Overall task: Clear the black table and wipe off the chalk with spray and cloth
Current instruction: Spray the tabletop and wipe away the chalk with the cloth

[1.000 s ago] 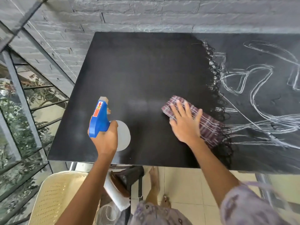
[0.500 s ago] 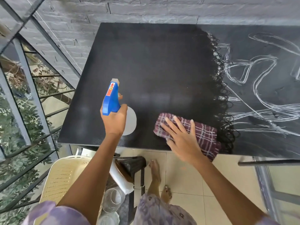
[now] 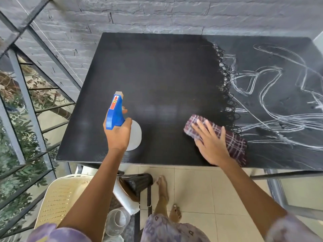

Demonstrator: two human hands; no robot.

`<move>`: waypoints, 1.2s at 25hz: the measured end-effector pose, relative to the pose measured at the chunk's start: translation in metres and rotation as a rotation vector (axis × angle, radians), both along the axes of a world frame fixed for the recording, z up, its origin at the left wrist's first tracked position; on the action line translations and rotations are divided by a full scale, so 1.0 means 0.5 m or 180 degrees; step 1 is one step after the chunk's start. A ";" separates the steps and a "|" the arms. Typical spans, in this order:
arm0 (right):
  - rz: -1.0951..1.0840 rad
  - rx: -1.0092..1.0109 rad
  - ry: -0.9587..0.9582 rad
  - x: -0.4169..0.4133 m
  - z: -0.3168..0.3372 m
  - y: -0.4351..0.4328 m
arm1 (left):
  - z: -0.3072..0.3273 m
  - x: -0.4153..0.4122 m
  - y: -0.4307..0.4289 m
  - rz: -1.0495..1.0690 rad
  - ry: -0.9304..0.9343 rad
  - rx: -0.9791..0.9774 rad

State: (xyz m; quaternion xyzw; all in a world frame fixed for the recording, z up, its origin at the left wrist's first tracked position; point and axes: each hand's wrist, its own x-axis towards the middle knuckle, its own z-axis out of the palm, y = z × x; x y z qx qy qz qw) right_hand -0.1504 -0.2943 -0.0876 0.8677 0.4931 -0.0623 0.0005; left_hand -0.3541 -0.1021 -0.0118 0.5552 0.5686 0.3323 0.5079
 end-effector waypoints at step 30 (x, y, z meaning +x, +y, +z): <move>-0.2211 0.3171 0.1467 0.053 0.282 -0.354 | 0.054 0.259 -0.335 -0.2407 0.1236 0.0235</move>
